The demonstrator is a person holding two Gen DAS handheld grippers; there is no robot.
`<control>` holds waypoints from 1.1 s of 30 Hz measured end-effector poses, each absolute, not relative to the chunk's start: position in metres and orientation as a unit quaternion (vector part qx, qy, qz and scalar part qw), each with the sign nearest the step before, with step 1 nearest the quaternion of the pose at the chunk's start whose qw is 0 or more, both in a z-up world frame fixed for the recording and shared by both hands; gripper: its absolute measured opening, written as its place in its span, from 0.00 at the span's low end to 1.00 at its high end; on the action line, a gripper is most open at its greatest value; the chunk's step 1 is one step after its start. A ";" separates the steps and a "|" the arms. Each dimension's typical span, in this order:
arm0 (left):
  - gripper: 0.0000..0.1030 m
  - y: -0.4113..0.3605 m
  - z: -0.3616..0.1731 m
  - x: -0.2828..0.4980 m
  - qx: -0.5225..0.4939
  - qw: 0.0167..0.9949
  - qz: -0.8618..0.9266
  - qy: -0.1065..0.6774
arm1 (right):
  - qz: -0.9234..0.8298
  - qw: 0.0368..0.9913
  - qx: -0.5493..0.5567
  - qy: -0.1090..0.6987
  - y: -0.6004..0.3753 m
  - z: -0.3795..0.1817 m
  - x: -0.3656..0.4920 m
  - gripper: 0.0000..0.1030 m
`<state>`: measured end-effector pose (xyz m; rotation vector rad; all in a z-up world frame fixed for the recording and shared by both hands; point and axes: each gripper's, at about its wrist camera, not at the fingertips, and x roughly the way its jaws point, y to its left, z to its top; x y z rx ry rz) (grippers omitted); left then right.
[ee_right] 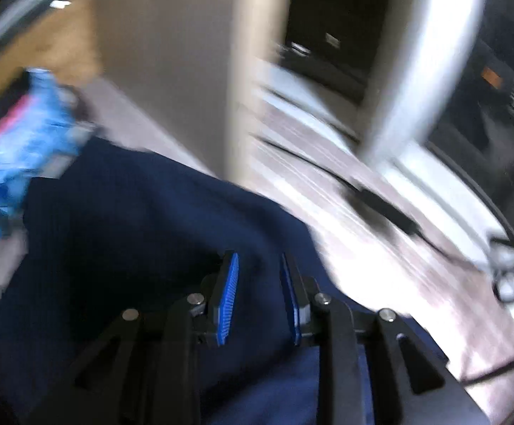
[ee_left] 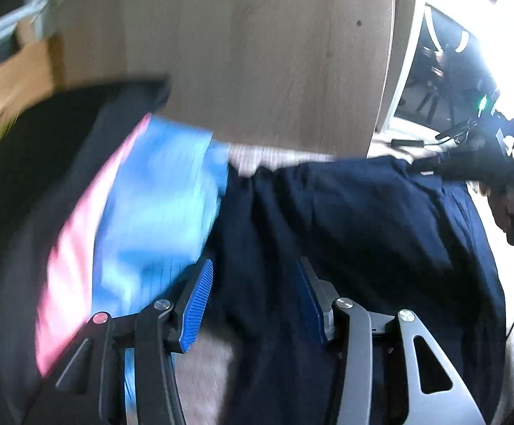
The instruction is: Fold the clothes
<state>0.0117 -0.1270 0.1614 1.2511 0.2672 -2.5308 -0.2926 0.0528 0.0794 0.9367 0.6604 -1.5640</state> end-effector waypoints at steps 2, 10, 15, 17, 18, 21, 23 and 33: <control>0.44 -0.117 0.142 -0.002 0.445 0.168 -0.876 0.083 | -0.635 0.610 0.387 0.275 0.028 0.089 -0.270 0.25; 0.44 -0.137 0.125 -0.018 0.442 0.223 -0.863 0.103 | -0.524 0.694 0.402 0.286 -0.114 0.076 -0.212 0.39; 0.44 -0.140 0.118 -0.028 0.437 0.222 -0.864 0.113 | -0.487 0.681 0.429 0.340 -0.170 0.044 -0.195 0.39; 0.44 -0.143 0.116 -0.032 0.437 0.219 -0.864 0.120 | -0.474 0.676 0.429 0.367 -0.179 0.034 -0.186 0.39; 0.43 -0.145 0.114 -0.034 0.436 0.217 -0.865 0.122 | -0.470 0.676 0.428 0.374 -0.180 0.033 -0.183 0.39; 0.13 -0.146 0.111 -0.038 0.434 0.204 -0.869 0.124 | -0.460 0.679 0.424 0.385 -0.181 0.032 -0.176 0.04; 0.05 -0.146 0.113 -0.037 0.430 0.198 -0.872 0.125 | -0.468 0.681 0.411 0.384 -0.177 0.041 -0.175 0.04; 0.05 -0.096 0.157 -0.029 0.396 0.105 -0.907 0.094 | -0.533 0.687 0.321 0.376 -0.101 0.103 -0.198 0.04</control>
